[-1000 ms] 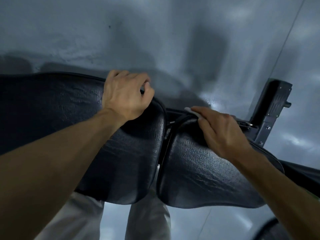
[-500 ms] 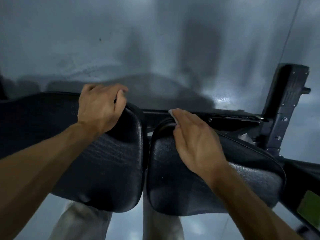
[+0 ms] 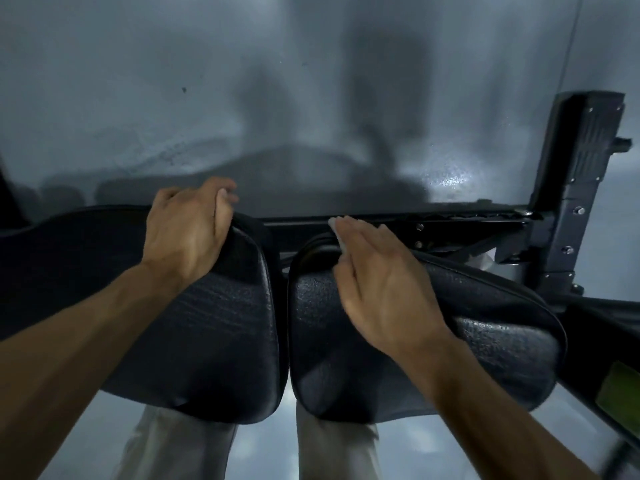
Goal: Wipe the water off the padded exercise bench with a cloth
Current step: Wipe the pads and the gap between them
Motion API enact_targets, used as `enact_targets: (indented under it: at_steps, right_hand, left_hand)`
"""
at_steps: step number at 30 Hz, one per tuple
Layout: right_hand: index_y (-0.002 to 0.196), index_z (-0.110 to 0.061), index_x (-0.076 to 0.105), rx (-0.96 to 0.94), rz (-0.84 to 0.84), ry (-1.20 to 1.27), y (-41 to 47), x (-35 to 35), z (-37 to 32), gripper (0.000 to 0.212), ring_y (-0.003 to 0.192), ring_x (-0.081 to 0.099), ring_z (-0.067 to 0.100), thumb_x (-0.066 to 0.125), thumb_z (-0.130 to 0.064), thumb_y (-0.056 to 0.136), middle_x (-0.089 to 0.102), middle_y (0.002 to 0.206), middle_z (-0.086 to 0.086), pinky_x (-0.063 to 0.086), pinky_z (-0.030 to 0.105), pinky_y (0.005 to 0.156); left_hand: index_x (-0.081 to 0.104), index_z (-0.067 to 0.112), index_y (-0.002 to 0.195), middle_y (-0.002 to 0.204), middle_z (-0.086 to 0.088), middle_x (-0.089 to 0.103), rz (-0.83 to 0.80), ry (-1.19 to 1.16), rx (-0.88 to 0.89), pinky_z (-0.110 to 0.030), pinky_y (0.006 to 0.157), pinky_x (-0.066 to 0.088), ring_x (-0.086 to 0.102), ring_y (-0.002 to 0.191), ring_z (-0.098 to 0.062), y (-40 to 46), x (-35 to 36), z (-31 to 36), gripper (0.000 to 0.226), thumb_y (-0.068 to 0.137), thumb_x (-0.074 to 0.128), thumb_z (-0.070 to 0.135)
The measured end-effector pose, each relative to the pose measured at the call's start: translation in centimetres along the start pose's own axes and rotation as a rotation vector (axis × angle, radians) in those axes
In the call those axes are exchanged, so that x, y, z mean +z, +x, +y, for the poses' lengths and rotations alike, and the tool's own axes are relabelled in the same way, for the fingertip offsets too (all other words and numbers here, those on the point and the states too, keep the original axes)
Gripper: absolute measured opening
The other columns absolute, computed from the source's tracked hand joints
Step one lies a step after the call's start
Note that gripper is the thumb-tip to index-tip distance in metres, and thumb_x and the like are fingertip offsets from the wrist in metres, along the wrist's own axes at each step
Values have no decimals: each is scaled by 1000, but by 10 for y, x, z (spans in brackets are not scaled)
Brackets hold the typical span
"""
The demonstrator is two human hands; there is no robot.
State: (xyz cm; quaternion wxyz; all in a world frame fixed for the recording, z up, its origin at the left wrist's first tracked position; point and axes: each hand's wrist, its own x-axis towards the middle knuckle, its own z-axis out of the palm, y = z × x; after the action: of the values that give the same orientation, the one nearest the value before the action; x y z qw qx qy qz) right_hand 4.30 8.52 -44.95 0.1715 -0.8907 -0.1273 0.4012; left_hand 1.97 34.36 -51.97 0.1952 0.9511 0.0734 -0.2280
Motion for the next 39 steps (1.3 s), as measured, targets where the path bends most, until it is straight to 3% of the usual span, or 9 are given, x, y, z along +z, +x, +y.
enact_targets:
  at_steps: [5,8,11,15,19,24,31,36,39]
  right_hand:
    - [140,-20,58,250,99,1,-56,-39,75,55,125,57,25,28,-33,96,65,136,1,28,42,122]
    - [134,-15,61,405,116,-8,-78,-50,91,51,113,59,27,32,-32,96,68,125,6,43,45,108]
    - [123,-10,63,361,121,-33,-54,-31,68,52,109,57,30,28,-32,92,67,117,11,39,41,102]
    - [131,-4,62,186,212,18,-32,1,39,55,125,56,27,28,-28,95,65,129,11,30,42,120]
    - [139,-12,59,204,275,94,-67,-15,76,54,133,53,17,30,-28,96,61,140,2,24,43,124]
    - [137,-13,58,447,373,-18,-114,-30,116,51,127,60,27,28,-29,99,66,133,8,30,48,122]
    - [133,-12,64,278,365,10,-61,-9,74,55,129,57,19,29,-30,95,66,134,3,20,44,125]
    - [142,-9,56,442,557,137,-126,-13,128,44,129,58,28,40,-21,103,62,139,10,41,48,114]
    - [144,1,53,601,567,81,-152,0,133,42,123,63,33,43,-16,106,60,141,17,54,43,91]
  left_hand:
    - [63,18,123,86,-3,74,-105,-15,106,-44,92,45,68,78,-32,8,0,39,45,105,28,39]
    - [63,19,124,98,-6,75,-174,2,230,-41,91,47,70,87,-32,19,13,83,38,105,36,36]
    - [62,18,130,111,-8,75,-205,-168,215,-44,89,54,69,98,-34,27,25,124,42,105,34,37]
    - [62,17,128,99,-4,73,-197,-276,219,-42,75,55,68,84,-26,22,28,166,42,107,34,40]
    - [64,22,120,99,1,73,-266,-96,258,-34,70,48,67,85,-23,13,31,197,37,110,33,39]
    - [62,34,123,104,5,74,-305,25,143,-33,76,44,68,94,-26,14,35,203,38,107,30,45]
    - [65,33,115,101,3,74,-295,12,65,-35,80,48,67,94,-27,12,32,206,33,105,35,41]
    - [65,32,115,99,2,74,-278,23,75,-35,78,45,67,94,-29,11,34,205,32,103,36,38]
    - [66,32,112,98,0,74,-280,24,65,-37,81,48,66,94,-30,10,33,207,31,103,36,38]
